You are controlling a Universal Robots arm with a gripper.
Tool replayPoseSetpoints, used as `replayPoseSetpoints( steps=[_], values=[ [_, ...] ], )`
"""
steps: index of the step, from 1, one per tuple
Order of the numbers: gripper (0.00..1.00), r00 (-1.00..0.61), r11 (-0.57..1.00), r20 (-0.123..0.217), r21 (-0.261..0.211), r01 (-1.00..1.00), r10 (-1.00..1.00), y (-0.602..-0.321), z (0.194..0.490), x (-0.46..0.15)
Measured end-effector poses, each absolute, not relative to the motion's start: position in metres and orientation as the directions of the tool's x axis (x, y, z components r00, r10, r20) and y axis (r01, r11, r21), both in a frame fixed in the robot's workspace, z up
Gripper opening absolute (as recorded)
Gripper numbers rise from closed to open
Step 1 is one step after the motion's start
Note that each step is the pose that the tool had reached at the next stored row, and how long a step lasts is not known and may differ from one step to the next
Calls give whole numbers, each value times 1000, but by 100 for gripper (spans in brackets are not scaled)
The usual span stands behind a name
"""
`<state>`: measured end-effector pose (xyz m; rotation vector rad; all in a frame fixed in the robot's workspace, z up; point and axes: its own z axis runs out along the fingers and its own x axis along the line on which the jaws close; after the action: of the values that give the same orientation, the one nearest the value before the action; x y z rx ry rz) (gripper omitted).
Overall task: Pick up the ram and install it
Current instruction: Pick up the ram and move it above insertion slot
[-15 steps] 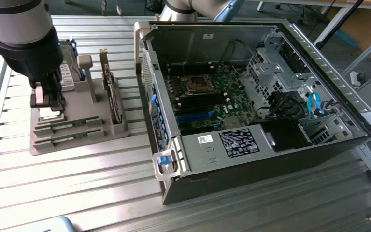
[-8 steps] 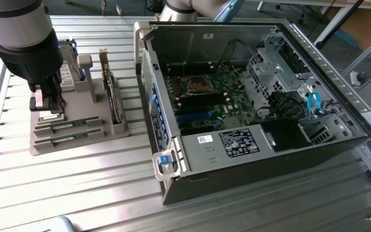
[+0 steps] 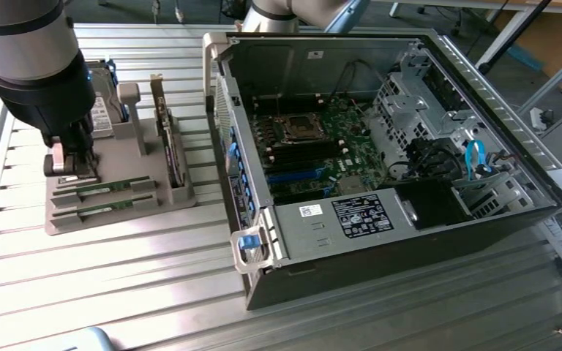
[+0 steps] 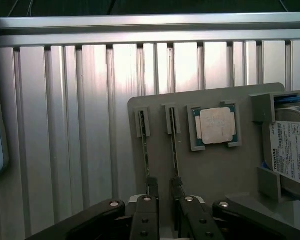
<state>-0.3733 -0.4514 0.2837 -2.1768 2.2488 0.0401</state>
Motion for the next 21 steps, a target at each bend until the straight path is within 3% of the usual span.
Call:
replayPoseSetpoints(
  steps=[21],
  values=[
    [24,-28,28,-26,4,-1000,-999,-456,284,-375]
  ],
)
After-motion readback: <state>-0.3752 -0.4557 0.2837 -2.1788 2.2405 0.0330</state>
